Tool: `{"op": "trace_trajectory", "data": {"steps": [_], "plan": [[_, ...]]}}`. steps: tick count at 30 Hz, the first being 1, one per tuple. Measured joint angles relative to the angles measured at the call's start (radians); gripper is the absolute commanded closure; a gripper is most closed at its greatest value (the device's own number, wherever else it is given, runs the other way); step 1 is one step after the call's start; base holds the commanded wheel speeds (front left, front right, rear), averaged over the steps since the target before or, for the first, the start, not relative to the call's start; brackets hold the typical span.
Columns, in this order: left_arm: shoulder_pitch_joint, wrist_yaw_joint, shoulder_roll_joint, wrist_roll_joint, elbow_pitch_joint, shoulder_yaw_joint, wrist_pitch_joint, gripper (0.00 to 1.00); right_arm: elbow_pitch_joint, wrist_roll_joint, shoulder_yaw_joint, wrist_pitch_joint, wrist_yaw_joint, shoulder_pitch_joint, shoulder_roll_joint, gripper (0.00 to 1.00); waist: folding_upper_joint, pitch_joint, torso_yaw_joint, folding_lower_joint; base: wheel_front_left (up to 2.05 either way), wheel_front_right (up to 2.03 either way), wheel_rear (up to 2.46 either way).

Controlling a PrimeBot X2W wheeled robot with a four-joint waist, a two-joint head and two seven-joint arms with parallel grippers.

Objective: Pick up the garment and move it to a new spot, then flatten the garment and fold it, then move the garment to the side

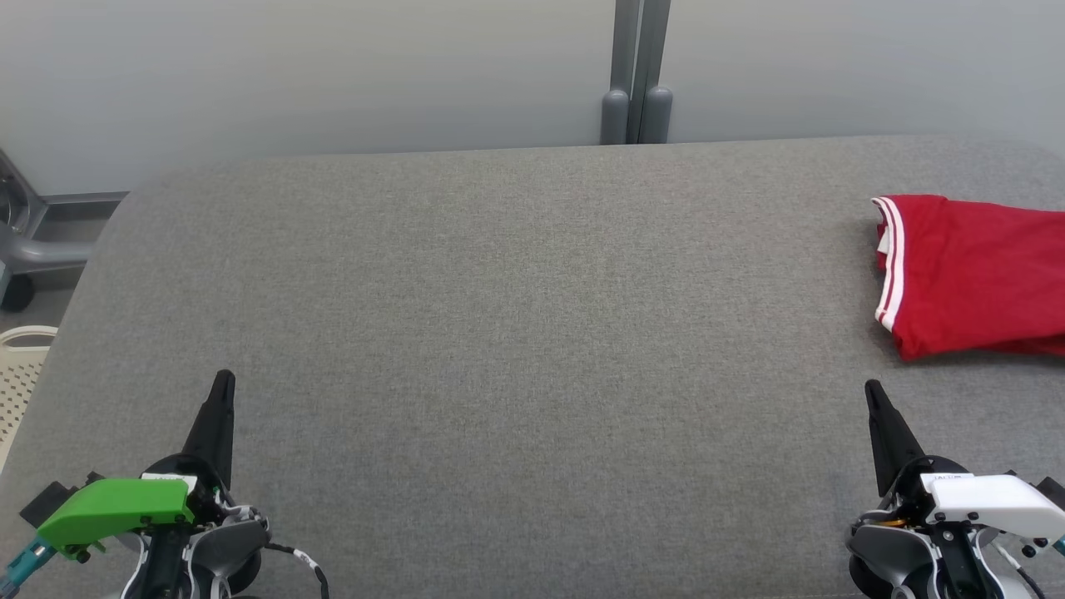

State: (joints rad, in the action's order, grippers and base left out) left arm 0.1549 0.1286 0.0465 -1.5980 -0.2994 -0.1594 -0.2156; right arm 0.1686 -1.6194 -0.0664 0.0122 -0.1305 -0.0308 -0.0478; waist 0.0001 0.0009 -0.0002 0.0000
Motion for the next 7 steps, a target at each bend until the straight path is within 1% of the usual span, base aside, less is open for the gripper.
{"op": "trace_trajectory", "data": {"steps": [7], "plan": [[0.000,0.000,0.000,0.000,0.000,0.000,0.000,1.00,0.000,0.000,0.000,0.000,0.000,0.000,0.000,1.00,0.0000,0.000,0.000,0.0000,0.00,0.00,0.00]]}}
